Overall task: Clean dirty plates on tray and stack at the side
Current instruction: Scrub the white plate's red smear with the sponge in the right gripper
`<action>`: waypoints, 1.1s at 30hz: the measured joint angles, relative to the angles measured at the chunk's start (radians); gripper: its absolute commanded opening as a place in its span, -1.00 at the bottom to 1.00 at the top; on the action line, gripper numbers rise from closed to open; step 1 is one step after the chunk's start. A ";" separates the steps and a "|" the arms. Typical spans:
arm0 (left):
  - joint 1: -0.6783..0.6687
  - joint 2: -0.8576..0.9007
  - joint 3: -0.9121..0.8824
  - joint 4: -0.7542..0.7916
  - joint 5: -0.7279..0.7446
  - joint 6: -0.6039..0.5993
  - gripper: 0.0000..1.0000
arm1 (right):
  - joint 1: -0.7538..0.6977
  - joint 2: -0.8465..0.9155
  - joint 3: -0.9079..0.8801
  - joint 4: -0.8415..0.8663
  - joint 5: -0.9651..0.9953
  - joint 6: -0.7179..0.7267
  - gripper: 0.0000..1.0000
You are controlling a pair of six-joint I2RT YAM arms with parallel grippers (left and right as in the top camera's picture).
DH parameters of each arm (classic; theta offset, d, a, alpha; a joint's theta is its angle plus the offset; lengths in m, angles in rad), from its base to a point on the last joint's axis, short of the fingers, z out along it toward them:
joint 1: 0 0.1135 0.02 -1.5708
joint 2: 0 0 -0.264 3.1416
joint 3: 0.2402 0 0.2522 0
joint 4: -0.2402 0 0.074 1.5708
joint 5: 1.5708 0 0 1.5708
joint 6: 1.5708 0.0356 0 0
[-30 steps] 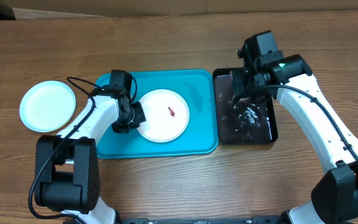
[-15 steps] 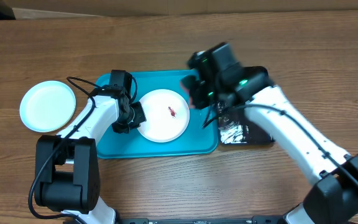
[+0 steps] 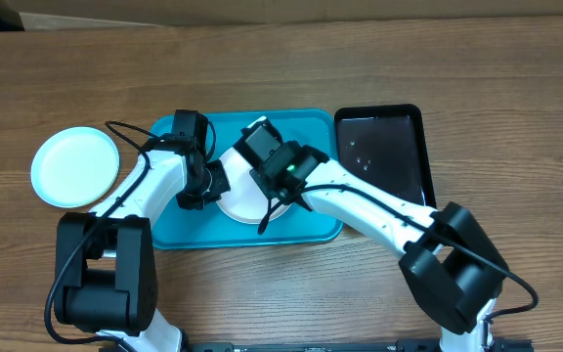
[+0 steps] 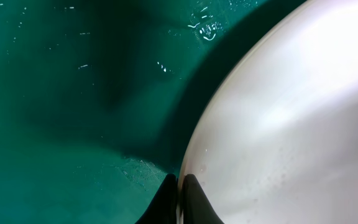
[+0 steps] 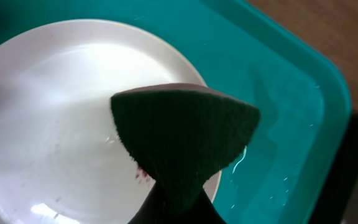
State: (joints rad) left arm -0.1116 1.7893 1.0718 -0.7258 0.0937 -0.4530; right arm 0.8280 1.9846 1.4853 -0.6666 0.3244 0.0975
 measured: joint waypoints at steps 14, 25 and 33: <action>0.000 0.000 0.000 0.000 0.000 0.000 -0.92 | 0.010 0.112 0.000 0.052 0.101 0.003 -0.93; 0.000 0.000 0.000 -0.004 0.000 0.000 -0.92 | 0.002 0.163 0.000 0.083 0.064 0.038 -0.92; 0.000 0.000 0.000 -0.003 0.001 0.000 -0.92 | -0.010 0.176 0.018 0.071 0.006 0.060 -0.92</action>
State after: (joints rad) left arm -0.1116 1.7893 1.0721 -0.7292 0.0944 -0.4526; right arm 0.8177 2.1605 1.5036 -0.5961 0.3305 0.1570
